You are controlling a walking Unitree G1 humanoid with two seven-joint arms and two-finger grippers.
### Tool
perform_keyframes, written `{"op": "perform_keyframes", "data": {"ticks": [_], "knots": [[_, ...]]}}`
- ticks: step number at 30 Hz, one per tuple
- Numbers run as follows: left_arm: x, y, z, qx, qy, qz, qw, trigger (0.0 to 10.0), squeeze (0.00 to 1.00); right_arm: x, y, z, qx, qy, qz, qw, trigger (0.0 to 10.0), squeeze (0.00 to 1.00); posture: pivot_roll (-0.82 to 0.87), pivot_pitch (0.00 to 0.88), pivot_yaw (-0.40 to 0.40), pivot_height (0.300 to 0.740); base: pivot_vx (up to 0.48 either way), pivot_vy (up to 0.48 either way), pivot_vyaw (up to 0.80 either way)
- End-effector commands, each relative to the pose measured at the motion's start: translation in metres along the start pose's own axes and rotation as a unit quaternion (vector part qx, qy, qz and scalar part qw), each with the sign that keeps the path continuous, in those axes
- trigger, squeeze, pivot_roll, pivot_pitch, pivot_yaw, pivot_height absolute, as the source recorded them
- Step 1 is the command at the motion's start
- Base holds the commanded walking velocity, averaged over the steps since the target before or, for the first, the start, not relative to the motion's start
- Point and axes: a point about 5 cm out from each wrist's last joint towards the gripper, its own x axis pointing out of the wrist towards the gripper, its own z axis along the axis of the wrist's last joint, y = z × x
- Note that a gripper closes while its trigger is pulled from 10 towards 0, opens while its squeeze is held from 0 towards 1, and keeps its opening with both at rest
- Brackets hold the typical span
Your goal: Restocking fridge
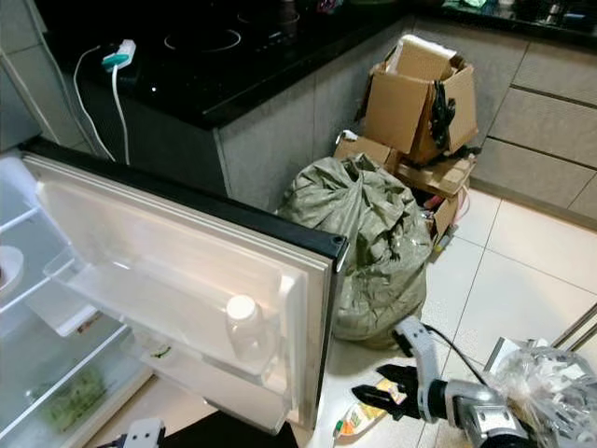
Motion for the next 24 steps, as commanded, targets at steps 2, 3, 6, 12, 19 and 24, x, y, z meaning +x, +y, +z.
{"op": "perform_keyframes", "data": {"ticks": [2,3,6,12,19,24], "knots": [[-0.002,-0.007,-0.023,-0.001,0.050,-0.006,0.999,10.0,0.00,-0.002,-0.007,-0.034,0.045,0.035,-0.097,0.994,10.0,0.00,-0.05,0.103,-0.021,0.740,0.000,0.000,0.00],[-0.001,-0.008,-0.024,0.001,0.051,-0.005,0.999,10.0,0.00,-0.004,-0.007,-0.045,0.054,0.051,-0.123,0.990,10.0,0.00,-0.05,0.099,-0.022,0.740,0.000,0.000,0.00],[-0.001,-0.008,-0.024,0.003,0.053,-0.004,0.999,10.0,0.00,-0.006,-0.005,-0.064,0.071,0.071,-0.156,0.983,10.0,0.00,-0.04,0.096,-0.023,0.740,-0.250,0.000,0.00],[-0.002,-0.008,-0.026,0.009,0.058,-0.002,0.998,10.0,0.00,-0.009,0.003,-0.095,0.086,0.113,-0.184,0.973,10.0,0.00,-0.04,0.088,-0.025,0.740,-0.296,0.000,0.00],[-0.002,-0.008,-0.026,0.010,0.058,0.001,0.998,10.0,0.00,-0.011,0.008,-0.108,0.088,0.133,-0.195,0.968,10.0,0.00,-0.05,0.088,-0.023,0.740,-0.328,0.000,0.00],[-0.001,-0.009,-0.026,0.014,0.060,0.000,0.998,10.0,0.00,-0.012,0.009,-0.112,0.083,0.144,-0.201,0.965,10.0,0.00,-0.05,0.090,-0.024,0.740,-0.356,0.000,0.00]]}}
